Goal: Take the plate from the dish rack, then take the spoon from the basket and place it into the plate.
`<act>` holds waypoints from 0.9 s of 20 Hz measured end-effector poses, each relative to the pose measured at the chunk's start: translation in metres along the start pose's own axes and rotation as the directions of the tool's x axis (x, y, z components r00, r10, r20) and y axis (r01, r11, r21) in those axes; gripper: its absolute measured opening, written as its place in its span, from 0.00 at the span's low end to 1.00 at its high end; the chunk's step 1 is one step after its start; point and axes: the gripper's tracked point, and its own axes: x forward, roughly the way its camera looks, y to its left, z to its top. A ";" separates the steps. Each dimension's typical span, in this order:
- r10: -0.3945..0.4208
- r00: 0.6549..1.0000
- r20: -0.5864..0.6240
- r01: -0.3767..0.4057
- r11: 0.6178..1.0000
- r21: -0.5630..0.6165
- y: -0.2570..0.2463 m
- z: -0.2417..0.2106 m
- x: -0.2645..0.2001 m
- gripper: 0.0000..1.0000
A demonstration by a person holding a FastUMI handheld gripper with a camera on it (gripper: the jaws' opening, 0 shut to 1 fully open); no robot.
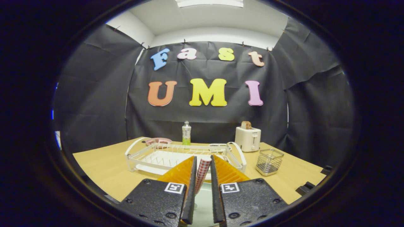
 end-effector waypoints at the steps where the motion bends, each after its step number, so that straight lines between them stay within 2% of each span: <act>1: -0.002 1.000 -0.005 0.002 1.000 0.005 -0.002 0.003 -0.005 0.38; 10: 0.019 0.999 -0.028 -0.019 1.000 -0.013 -0.016 0.032 -0.036 0.95; 14: -0.017 0.999 -0.030 0.016 0.999 -0.035 -0.029 0.050 -0.052 1.00; 18: -0.060 0.997 -0.042 0.058 0.997 -0.043 -0.046 0.064 -0.066 1.00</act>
